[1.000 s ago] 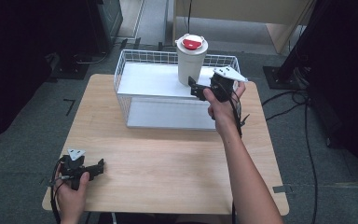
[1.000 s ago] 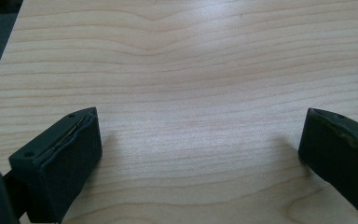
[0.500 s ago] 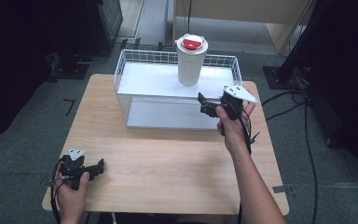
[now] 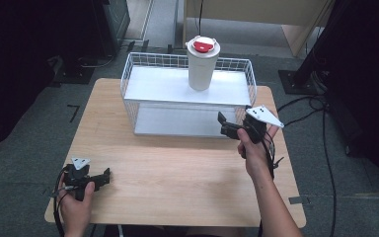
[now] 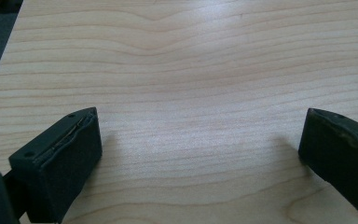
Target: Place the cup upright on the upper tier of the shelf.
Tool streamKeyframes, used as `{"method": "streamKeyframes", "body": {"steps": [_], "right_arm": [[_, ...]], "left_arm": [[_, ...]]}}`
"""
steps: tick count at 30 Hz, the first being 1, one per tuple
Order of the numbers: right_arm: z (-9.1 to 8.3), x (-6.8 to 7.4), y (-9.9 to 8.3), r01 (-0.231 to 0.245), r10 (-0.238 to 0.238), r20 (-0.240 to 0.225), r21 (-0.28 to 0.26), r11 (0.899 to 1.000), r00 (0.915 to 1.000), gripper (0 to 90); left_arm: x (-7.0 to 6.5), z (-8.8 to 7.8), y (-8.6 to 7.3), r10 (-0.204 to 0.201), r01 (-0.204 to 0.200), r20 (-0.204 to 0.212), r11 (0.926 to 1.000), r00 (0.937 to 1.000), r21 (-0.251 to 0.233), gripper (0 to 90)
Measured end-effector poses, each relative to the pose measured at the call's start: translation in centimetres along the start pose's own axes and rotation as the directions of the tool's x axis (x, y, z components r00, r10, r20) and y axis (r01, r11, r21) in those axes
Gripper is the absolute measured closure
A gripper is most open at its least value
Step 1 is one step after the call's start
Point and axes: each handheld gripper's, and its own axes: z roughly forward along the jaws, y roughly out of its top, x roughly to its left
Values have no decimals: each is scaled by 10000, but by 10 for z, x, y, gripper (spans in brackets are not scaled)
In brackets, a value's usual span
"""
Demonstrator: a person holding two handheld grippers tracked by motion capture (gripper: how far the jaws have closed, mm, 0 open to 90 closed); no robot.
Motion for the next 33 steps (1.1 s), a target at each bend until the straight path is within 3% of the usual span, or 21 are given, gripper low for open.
{"method": "streamKeyframes", "body": {"steps": [10, 14, 33], "right_arm": [[-26, -16, -20, -327, 328, 308, -14, 9995, 9990, 10], [-35, -22, -28, -251, 250, 413, 18, 9997, 9988, 10], [-68, -48, -70, -804, 780, 794, 272, 9964, 9938, 10]], "left_arm": [[0, 0, 0, 3, -3, 1, 10000, 10000, 0, 0], [0, 0, 0, 8, -9, 9, 10000, 10000, 13, 0], [0, 0, 0, -13, 13, 10, 10000, 10000, 2, 0]]}}
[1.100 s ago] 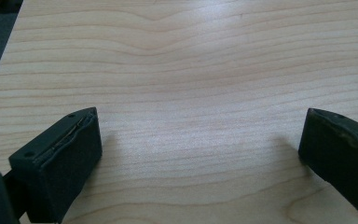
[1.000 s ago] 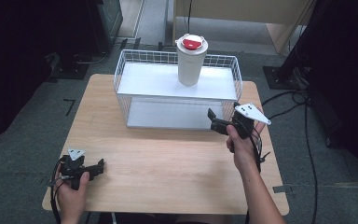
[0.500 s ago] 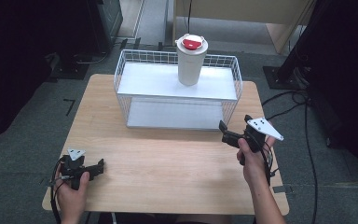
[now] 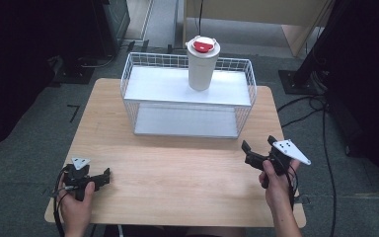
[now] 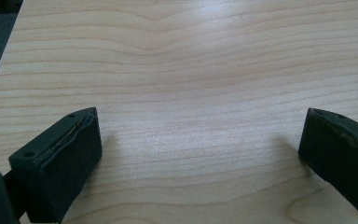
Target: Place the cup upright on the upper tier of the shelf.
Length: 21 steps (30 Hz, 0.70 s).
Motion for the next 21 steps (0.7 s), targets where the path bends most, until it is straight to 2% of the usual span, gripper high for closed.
{"method": "streamKeyframes", "body": {"steps": [5, 8, 13, 21], "right_arm": [[-8, -12, -14, -241, 236, 258, 168, 9996, 9994, 11], [-10, -16, -21, -209, 196, 434, 302, 9993, 9989, 11], [-14, -25, -40, -446, 406, 689, 568, 9974, 9968, 11], [-18, -27, -55, -120, 31, 872, 1019, 9947, 9962, 11]], "left_arm": [[0, 0, 0, -2, 2, 0, 10000, 10000, -1, 0], [0, 0, 0, -2, 2, 3, 10000, 10000, -1, 0], [0, 0, 0, -3, 3, 1, 10000, 10000, 0, 0], [0, 0, 0, -3, 3, 0, 10000, 10000, 2, 0]]}}
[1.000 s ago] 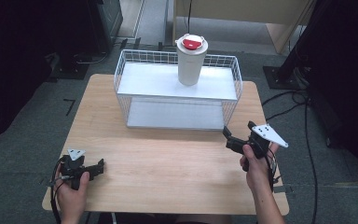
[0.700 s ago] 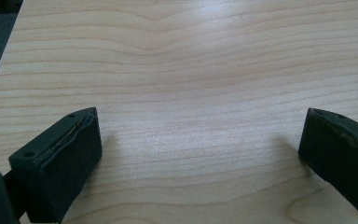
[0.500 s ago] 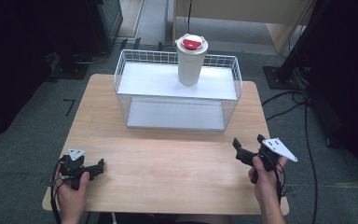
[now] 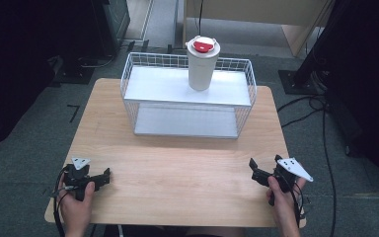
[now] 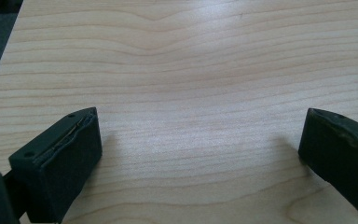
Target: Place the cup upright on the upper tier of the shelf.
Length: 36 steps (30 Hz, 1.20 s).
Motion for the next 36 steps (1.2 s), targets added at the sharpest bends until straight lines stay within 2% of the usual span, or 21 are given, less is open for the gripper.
{"method": "streamKeyframes", "body": {"steps": [3, 6, 14, 17, 20, 21, 24, 25, 27, 33, 35, 36], "right_arm": [[-2, -4, -12, 72, -76, 130, 262, 9996, 9999, 10], [-4, -6, -15, 40, -47, 198, 366, 9993, 9998, 10], [-18, -23, -31, -81, 43, 575, 651, 9978, 9983, 11], [-25, -32, -38, -123, 37, 959, 891, 9959, 9954, 10], [-28, -37, -41, -72, -42, 1116, 1020, 9948, 9937, 10], [-30, -41, -44, 20, -208, 1421, 1310, 9914, 9896, 10], [-30, -44, -47, 107, -372, 1647, 1588, 9873, 9856, 10], [-30, -46, -49, 38, -372, 1728, 1899, 9818, 9843, 10], [-30, -47, -50, -149, -217, 1737, 2063, 9784, 9846, 11], [-27, -45, -50, 195, -610, 1607, 2482, 9685, 9851, 10], [-24, -44, -50, 389, -845, 1407, 2997, 9532, 9864, 10], [-24, -44, -50, 389, -845, 1407, 2997, 9532, 9864, 10]], "left_arm": [[0, 0, 0, 0, 0, 2, 10000, 10000, -1, 0], [0, 0, 0, 1, -1, 1, 10000, 10000, -1, 0], [0, 0, 0, 0, 0, 2, 10000, 10000, -1, 0], [0, 0, 0, 3, -3, 4, 10000, 10000, -1, 0], [0, 0, 0, -1, 1, 0, 10000, 10000, -3, 0], [0, 0, 0, 1, -1, -1, 10000, 10000, -4, 0], [0, 0, 0, 0, 0, -1, 10000, 10000, -2, 0], [0, 0, 0, -1, 1, -2, 10000, 10000, -5, 0], [0, 0, 0, 2, -2, 0, 10000, 10000, 0, 0], [0, 0, 0, 2, -2, -2, 10000, 10000, -5, 0], [0, 0, 0, -1, 1, 0, 10000, 10000, -6, 0], [0, 0, 0, -1, 1, 0, 10000, 10000, -6, 0]]}}
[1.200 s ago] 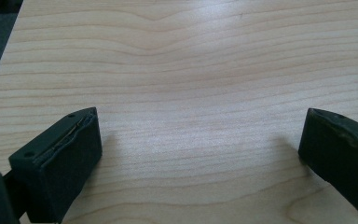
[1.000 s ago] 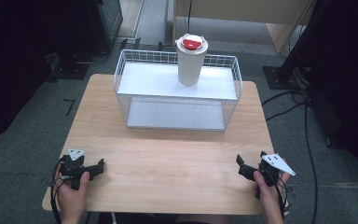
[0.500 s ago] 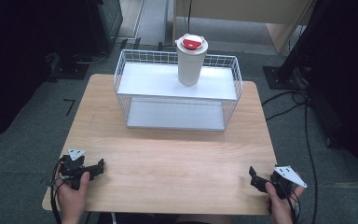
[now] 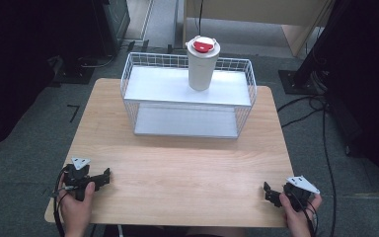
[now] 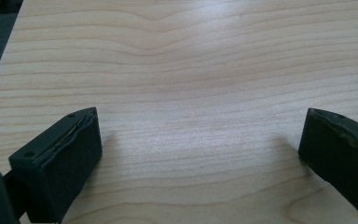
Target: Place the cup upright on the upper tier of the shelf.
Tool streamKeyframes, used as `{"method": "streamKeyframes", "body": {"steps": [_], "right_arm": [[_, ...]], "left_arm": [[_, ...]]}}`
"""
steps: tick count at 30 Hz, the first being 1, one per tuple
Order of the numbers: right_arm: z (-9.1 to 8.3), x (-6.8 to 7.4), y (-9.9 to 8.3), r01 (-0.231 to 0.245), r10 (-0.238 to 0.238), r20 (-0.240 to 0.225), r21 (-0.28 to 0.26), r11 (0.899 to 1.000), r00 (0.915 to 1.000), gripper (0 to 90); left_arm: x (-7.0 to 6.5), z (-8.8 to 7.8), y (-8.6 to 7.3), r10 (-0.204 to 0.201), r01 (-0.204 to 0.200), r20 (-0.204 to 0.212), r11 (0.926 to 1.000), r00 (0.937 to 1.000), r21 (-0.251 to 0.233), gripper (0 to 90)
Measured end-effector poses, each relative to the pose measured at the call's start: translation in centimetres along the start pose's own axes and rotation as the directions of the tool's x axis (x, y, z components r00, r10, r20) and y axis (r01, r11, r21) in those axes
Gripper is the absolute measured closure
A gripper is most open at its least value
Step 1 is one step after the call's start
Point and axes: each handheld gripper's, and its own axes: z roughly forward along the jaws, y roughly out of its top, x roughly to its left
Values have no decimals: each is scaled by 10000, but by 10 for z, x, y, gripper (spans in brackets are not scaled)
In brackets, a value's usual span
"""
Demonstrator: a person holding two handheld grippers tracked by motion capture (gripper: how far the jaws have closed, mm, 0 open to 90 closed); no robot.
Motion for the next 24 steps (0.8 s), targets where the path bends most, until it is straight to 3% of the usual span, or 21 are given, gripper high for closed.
{"method": "streamKeyframes", "body": {"steps": [1, 5, 24], "right_arm": [[2, 2, 0, 214, -211, -111, 309, 9993, 9997, 10], [3, 1, 0, 160, -151, -203, 469, 9988, 9997, 10], [5, 1, 2, 253, -235, -346, 511, 9984, 9991, 0]], "left_arm": [[0, 0, 0, 1, -1, -1, 10000, 10000, -1, 0], [0, 0, 0, 1, -1, -2, 10000, 10000, 1, 0], [0, 0, 0, 1, -1, 0, 10000, 10000, -1, 0]]}}
